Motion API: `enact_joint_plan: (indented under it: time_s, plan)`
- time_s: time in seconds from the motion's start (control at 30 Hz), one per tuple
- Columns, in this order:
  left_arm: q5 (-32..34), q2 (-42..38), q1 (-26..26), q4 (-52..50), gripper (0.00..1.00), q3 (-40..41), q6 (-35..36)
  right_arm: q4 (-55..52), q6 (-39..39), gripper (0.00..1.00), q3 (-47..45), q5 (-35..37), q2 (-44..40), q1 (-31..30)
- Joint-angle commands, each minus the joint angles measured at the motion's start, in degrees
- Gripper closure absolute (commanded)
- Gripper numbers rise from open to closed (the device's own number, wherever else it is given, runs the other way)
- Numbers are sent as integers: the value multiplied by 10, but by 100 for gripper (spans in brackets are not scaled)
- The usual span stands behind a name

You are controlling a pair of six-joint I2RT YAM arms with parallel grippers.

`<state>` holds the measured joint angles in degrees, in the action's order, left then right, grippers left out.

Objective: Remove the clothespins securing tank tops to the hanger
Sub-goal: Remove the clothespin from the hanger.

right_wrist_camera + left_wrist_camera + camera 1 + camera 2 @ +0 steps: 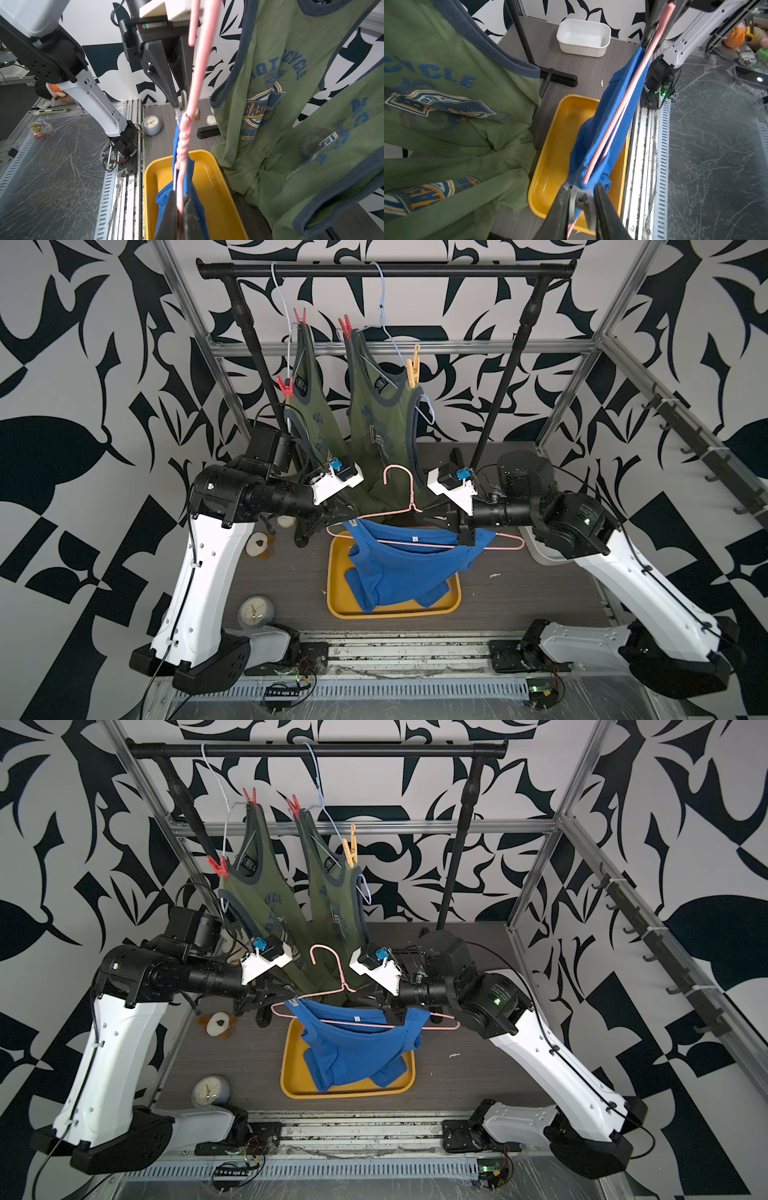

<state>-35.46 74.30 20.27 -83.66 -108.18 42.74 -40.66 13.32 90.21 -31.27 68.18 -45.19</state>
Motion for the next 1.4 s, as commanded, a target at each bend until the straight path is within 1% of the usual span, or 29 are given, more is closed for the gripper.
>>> enact_joint_plan:
  time_s: [0.0, 0.33, 0.5, 0.73, 0.77, 0.8, 0.93, 1.07, 1.17, 1.37]
  plan:
    - [-11, -8, 2, -4, 84, 9, -3, 22, 4, 100, 29, 0, -9, 1]
    - [-5, -8, 2, 6, 98, 5, -17, 22, 3, 100, 29, 2, -1, 1]
    - [10, -8, 2, 4, 100, -5, -18, 22, 3, 100, 28, 4, 10, 2]
    - [43, -8, 2, 3, 100, -34, -21, 33, -6, 100, 23, 2, 33, 11]
    - [46, -26, 2, 2, 100, -38, -21, 38, -8, 100, 21, -1, 37, 14]
    - [50, -27, 2, -2, 100, -43, -19, 43, -12, 100, 17, -6, 39, 19]
    - [51, -31, 2, -9, 100, -62, -22, 85, -45, 100, -15, -51, 51, 51]
    - [21, -35, 2, -11, 99, -87, -43, 143, -94, 100, -61, -114, 73, 88]
    - [-10, -33, 2, -3, 98, -102, -65, 182, -125, 100, -85, -153, 97, 94]
    - [-53, -24, 2, 36, 96, -118, -114, 182, -155, 100, -101, -197, 156, 94]
